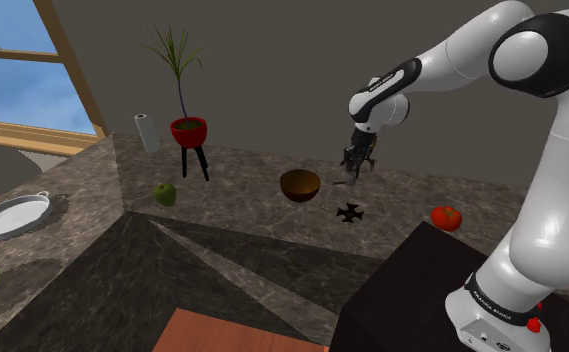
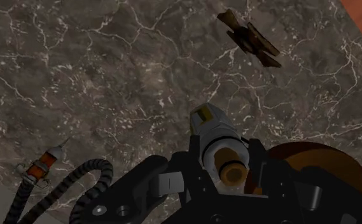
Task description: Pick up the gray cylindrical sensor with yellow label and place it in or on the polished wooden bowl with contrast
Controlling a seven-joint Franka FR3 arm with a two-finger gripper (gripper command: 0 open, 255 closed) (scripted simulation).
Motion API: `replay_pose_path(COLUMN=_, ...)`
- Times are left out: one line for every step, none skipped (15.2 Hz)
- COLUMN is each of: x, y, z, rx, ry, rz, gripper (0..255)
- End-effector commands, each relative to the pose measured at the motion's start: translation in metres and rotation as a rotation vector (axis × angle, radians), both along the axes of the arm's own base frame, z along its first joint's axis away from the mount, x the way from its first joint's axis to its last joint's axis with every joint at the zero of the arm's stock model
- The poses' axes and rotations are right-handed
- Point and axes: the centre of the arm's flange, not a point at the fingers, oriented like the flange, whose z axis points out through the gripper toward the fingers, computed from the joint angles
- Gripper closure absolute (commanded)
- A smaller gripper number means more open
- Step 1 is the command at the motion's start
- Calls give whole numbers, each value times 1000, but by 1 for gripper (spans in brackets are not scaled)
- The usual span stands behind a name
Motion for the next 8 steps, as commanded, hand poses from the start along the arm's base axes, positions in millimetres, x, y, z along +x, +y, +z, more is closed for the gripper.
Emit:
replay_pose_path(x=20, y=19, z=3, rx=0, ry=-1, rz=-1, gripper=255)
replay_pose_path(x=30, y=28, z=3, rx=0, ry=-1, rz=-1, gripper=255)
replay_pose_path(x=40, y=37, z=3, rx=0, ry=-1, rz=-1, gripper=255)
replay_pose_path(x=49, y=46, z=3, rx=0, ry=-1, rz=-1, gripper=255)
replay_pose_path(x=59, y=55, z=2, rx=0, ry=-1, rz=-1, gripper=255)
replay_pose_path(x=68, y=64, z=2, rx=0, ry=-1, rz=-1, gripper=255)
replay_pose_path(x=78, y=73, z=2, rx=0, ry=-1, rz=-1, gripper=255)
replay_pose_path(x=87, y=82, z=2, rx=0, ry=-1, rz=-1, gripper=255)
